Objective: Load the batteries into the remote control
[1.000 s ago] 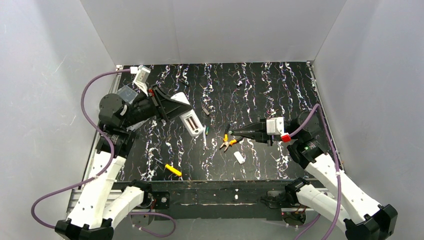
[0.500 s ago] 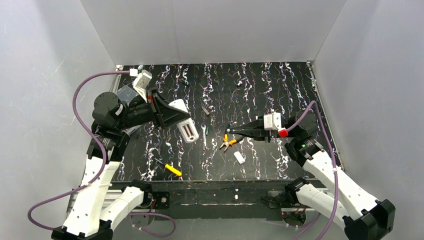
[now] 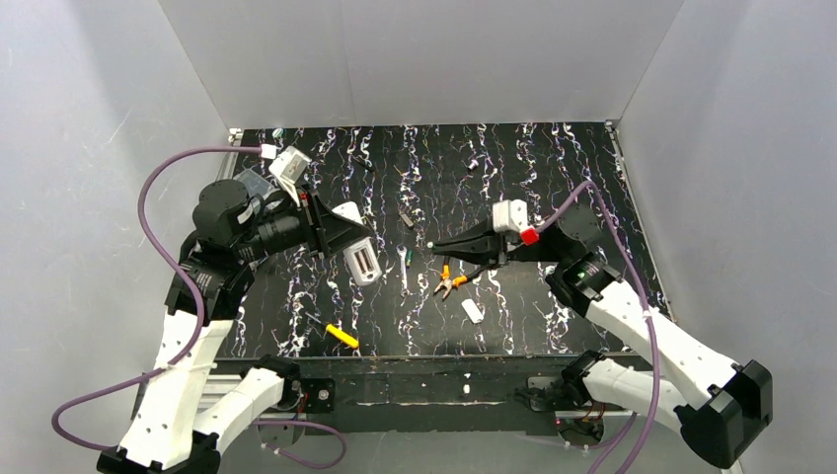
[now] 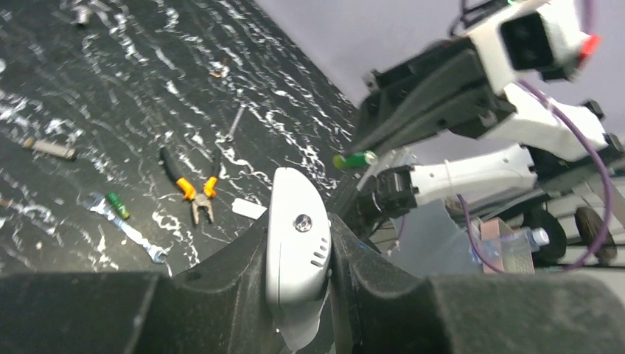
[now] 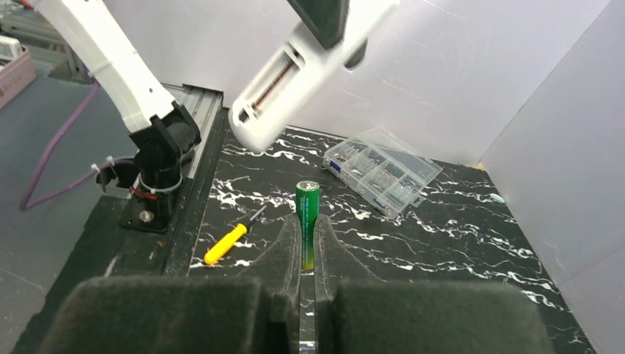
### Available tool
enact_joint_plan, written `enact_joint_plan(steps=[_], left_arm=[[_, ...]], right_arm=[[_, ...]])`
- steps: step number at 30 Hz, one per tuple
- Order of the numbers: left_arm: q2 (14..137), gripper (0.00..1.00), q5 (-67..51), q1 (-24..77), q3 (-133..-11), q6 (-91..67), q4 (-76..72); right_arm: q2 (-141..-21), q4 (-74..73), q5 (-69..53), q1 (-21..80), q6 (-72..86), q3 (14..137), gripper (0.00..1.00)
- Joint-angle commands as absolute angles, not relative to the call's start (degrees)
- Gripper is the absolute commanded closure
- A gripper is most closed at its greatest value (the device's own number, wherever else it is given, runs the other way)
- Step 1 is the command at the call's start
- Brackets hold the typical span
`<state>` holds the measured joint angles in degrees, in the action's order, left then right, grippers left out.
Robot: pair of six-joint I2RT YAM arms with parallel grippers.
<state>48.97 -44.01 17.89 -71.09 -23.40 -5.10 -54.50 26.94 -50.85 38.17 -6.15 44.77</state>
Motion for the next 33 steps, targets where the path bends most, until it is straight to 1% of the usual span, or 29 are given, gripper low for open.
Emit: enact_joint_plan(steps=[1, 9, 14, 18, 33], left_arm=[[49.0, 1.0, -32.5, 18.1, -69.6, -28.8, -4.4], [49.6, 1.0, -27.8, 18.1, -60.7, -44.0, -15.7], [50.0, 1.0, -27.5, 18.1, -59.7, -47.1, -18.1], [49.9, 1.0, -27.8, 18.2, -59.6, -48.5, -19.1], [50.2, 1.0, -29.2, 18.1, -58.3, -50.6, -22.3]], right_arm=[[-56.4, 25.5, -39.8, 43.6, -4.1, 50.1, 0.99], [-60.3, 27.7, -18.8, 54.6, 3.1, 54.7, 0.99], [-64.3, 20.1, -10.3, 56.1, 10.0, 60.6, 0.99], [-66.7, 16.7, -9.5, 56.2, 10.8, 62.9, 0.99], [-70.6, 15.6, -11.0, 56.9, 12.5, 63.6, 0.99]])
